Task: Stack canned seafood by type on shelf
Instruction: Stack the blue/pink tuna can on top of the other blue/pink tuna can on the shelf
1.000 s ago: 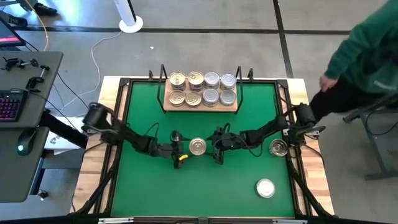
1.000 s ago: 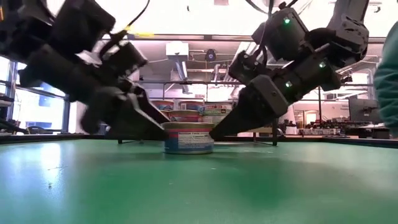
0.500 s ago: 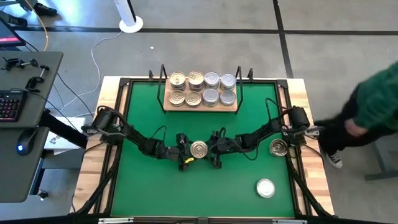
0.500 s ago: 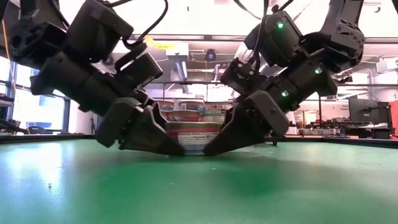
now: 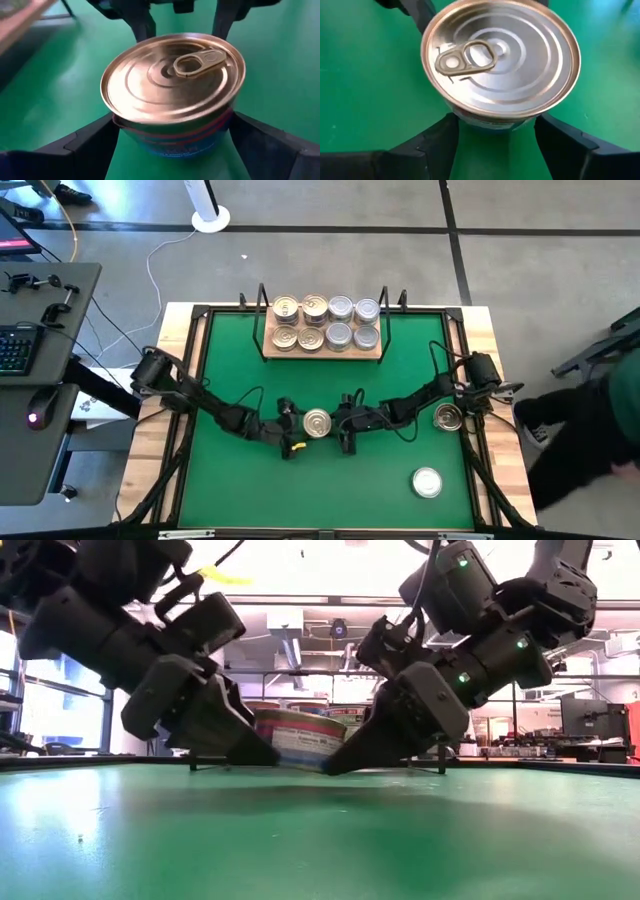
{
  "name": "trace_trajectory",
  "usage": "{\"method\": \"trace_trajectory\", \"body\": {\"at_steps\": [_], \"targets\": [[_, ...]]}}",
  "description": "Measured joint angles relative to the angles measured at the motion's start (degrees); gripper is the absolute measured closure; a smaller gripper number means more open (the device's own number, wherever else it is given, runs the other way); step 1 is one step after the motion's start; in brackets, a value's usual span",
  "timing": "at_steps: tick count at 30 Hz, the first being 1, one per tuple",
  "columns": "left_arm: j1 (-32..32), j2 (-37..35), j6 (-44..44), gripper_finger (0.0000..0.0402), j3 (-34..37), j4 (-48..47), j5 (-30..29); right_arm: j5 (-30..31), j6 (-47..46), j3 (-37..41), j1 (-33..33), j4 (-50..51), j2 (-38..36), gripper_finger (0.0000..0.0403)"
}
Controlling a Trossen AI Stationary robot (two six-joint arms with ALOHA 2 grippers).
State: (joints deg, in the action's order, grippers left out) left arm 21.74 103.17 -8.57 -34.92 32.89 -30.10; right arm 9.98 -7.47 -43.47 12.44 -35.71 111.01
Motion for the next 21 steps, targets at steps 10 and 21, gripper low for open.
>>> {"method": "trace_trajectory", "body": {"at_steps": [10, 21], "targets": [[2.7, -0.4, -0.4, 0.0053, -0.1, -1.4, -4.9, 0.4, -1.5, -0.2, 0.0, 0.8, -0.1, 0.0156], [2.7, -0.4, -2.5, 0.0054, -0.1, -1.8, -4.5, 5.9, 2.8, -0.1, 2.5, 10.6, -4.7, 0.0155]]}}
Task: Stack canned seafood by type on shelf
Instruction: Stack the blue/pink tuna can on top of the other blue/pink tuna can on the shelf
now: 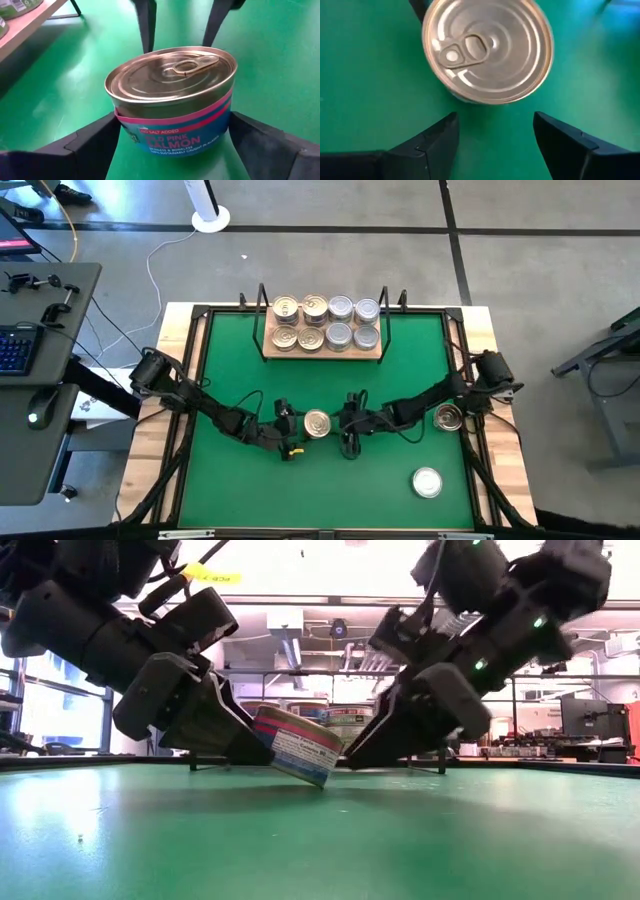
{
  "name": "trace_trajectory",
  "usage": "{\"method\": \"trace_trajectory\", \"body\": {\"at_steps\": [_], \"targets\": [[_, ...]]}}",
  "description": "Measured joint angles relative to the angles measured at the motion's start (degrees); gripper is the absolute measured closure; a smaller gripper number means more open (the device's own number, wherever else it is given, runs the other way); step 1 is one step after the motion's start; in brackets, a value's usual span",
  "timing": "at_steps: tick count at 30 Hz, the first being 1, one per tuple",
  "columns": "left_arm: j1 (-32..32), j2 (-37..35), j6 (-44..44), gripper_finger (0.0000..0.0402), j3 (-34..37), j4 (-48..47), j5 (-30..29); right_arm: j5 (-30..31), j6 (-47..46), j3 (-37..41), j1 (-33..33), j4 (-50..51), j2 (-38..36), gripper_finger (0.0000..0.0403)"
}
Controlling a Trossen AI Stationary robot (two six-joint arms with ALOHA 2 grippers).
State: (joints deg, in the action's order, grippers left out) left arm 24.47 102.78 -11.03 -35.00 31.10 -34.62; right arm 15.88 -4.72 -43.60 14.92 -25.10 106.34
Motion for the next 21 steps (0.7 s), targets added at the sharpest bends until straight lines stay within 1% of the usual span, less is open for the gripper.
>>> {"method": "trace_trajectory", "body": {"at_steps": [4, 7, 11, 14, 18, 21], "targets": [[0.0, 0.0, -2.2, 0.0054, 0.0, -0.3, 0.4, 7.7, 5.2, 0.0, 4.3, 2.4, -2.8, 0.0155], [-0.2, 0.0, -4.7, 0.0053, 0.0, 0.1, 2.5, 13.0, 12.5, -0.5, 8.2, 2.0, -2.9, 0.0155], [-0.8, 0.0, -8.0, 0.0053, 0.1, 0.3, 5.1, 15.9, 22.5, -3.1, 11.5, -0.8, -0.6, 0.0155], [-1.4, 0.0, -10.5, 0.0053, 0.1, 0.6, 6.6, 19.3, 25.9, -6.0, 12.1, -0.8, 2.1, 0.0155], [-2.5, 0.0, -14.4, 0.0053, 0.1, 1.0, 9.4, 19.7, 30.5, -10.3, 11.7, -0.1, 6.5, 0.0155], [-3.3, 0.0, -16.0, 0.0053, 0.1, 1.4, 11.3, 22.4, 34.5, -13.4, 11.7, 2.0, 9.5, 0.0155]]}}
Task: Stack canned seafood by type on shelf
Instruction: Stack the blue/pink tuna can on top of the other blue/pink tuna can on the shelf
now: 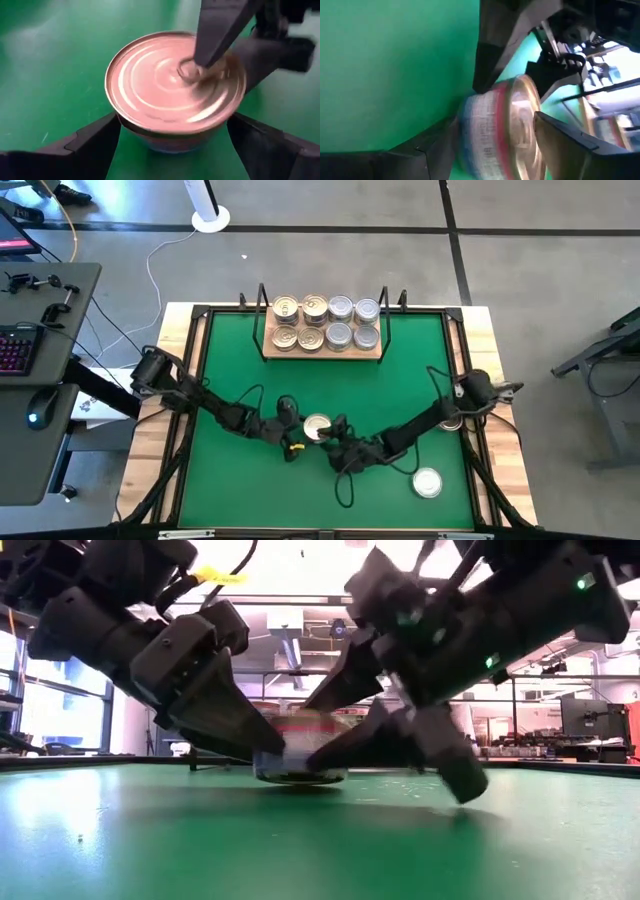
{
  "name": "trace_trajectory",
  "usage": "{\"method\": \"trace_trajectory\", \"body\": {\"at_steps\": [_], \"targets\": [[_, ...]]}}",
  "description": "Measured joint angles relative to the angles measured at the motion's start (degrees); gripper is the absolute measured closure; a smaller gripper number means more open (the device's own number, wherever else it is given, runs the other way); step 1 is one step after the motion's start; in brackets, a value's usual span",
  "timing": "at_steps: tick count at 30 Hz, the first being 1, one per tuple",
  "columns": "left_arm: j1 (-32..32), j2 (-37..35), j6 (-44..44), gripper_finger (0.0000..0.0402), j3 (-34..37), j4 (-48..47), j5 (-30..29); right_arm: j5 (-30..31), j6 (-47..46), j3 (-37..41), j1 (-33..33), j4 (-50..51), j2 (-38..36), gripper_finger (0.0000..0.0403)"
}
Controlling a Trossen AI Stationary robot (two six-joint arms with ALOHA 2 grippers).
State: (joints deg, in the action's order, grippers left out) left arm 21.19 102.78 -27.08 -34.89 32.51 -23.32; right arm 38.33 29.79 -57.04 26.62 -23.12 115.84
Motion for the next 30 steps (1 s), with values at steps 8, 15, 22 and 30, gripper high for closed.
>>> {"method": "trace_trajectory", "body": {"at_steps": [8, 15, 22, 30], "targets": [[-1.5, 0.0, -1.4, 0.0053, 0.0, 0.9, 3.2, 5.1, 1.8, -5.6, -0.1, 7.1, 3.1, 0.0155], [-1.1, 0.0, -0.7, 0.0053, 0.1, 1.4, 3.4, 2.8, -3.2, -5.9, -1.4, 9.4, 3.1, 0.0201], [-1.0, 0.0, 0.5, 0.0053, 0.2, 1.2, 3.5, -3.0, -11.2, -6.0, -3.0, 12.0, 3.0, 0.0326], [2.3, -7.9, 4.6, 0.0053, 0.0, -8.0, -2.6, -5.8, -14.7, -5.9, -3.2, 13.6, 1.8, 0.0396]]}}
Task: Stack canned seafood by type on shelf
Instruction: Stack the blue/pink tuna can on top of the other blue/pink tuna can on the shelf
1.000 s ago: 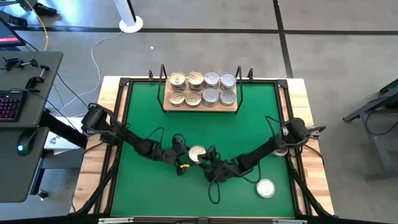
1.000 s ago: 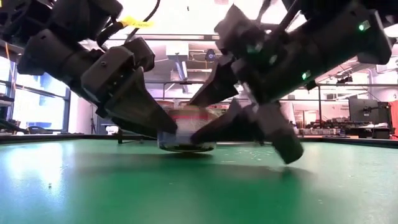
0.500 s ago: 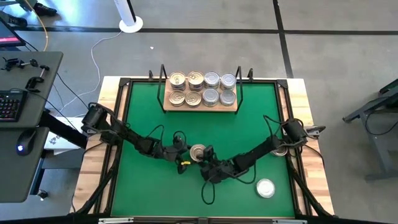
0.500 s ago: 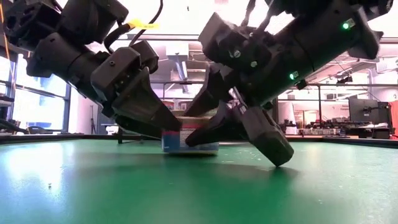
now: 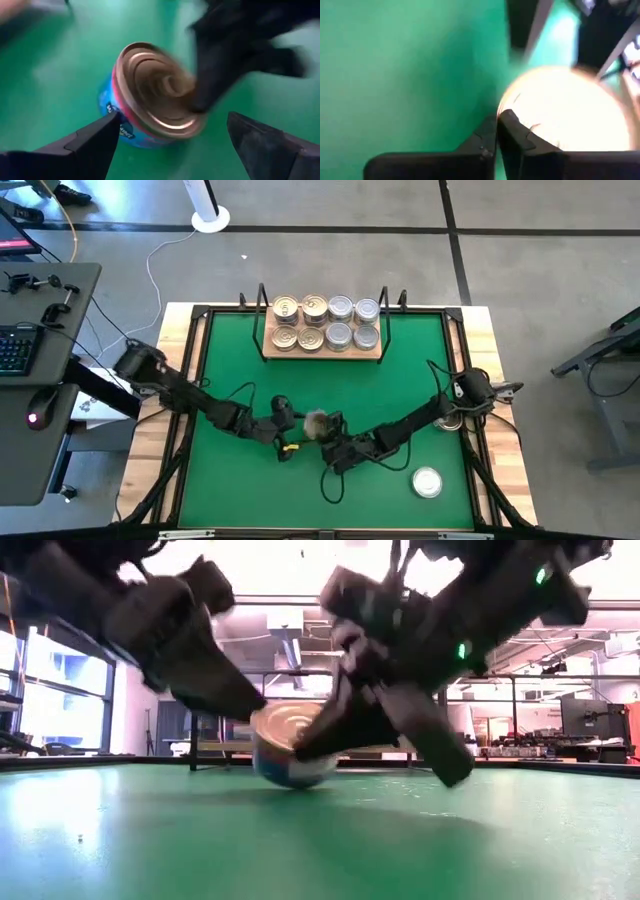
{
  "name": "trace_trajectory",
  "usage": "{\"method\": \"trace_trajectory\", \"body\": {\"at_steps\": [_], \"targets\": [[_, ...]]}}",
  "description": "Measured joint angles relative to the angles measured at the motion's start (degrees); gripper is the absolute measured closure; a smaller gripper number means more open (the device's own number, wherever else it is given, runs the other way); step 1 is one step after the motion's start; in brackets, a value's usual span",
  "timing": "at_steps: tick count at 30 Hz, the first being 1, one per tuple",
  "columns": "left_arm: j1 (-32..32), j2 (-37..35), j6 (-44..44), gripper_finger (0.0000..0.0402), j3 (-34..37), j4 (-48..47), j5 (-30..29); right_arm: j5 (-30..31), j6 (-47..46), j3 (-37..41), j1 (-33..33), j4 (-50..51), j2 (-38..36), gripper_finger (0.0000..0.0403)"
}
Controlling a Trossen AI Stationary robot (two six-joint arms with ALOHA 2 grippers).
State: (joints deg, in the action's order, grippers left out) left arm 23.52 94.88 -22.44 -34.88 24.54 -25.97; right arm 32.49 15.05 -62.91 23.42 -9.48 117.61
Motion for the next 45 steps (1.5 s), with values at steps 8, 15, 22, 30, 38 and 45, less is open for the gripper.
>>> {"method": "trace_trajectory", "body": {"at_steps": [8, 15, 22, 30, 38, 45], "targets": [[6.7, -6.5, 8.4, 0.0053, -0.1, -5.6, -11.8, -1.8, -3.7, 0.4, -2.1, 4.2, -1.4, 0.0403], [7.1, -5.8, 3.4, 0.0053, -0.1, -6.1, -19.6, -2.5, -3.6, 0.3, -1.3, 4.2, -3.0, 0.0403], [2.2, 1.2, 10.4, 0.0053, 0.0, 9.8, -16.7, 0.2, -10.8, 0.3, 3.9, 13.5, -9.2, 0.0403], [-7.0, 9.4, 11.0, 0.0053, -4.9, 18.0, -11.1, 11.3, -30.6, 3.4, 12.6, 31.1, -17.5, 0.0403], [-15.2, 11.7, 6.8, 0.0053, -15.3, 3.3, -2.4, 16.8, -40.3, 6.5, 18.2, 32.6, -20.7, 0.0403], [-19.4, 11.7, 3.6, 0.0053, -18.3, -2.5, 10.4, 17.0, -40.7, 6.6, 19.0, 31.6, -20.7, 0.0403]]}}
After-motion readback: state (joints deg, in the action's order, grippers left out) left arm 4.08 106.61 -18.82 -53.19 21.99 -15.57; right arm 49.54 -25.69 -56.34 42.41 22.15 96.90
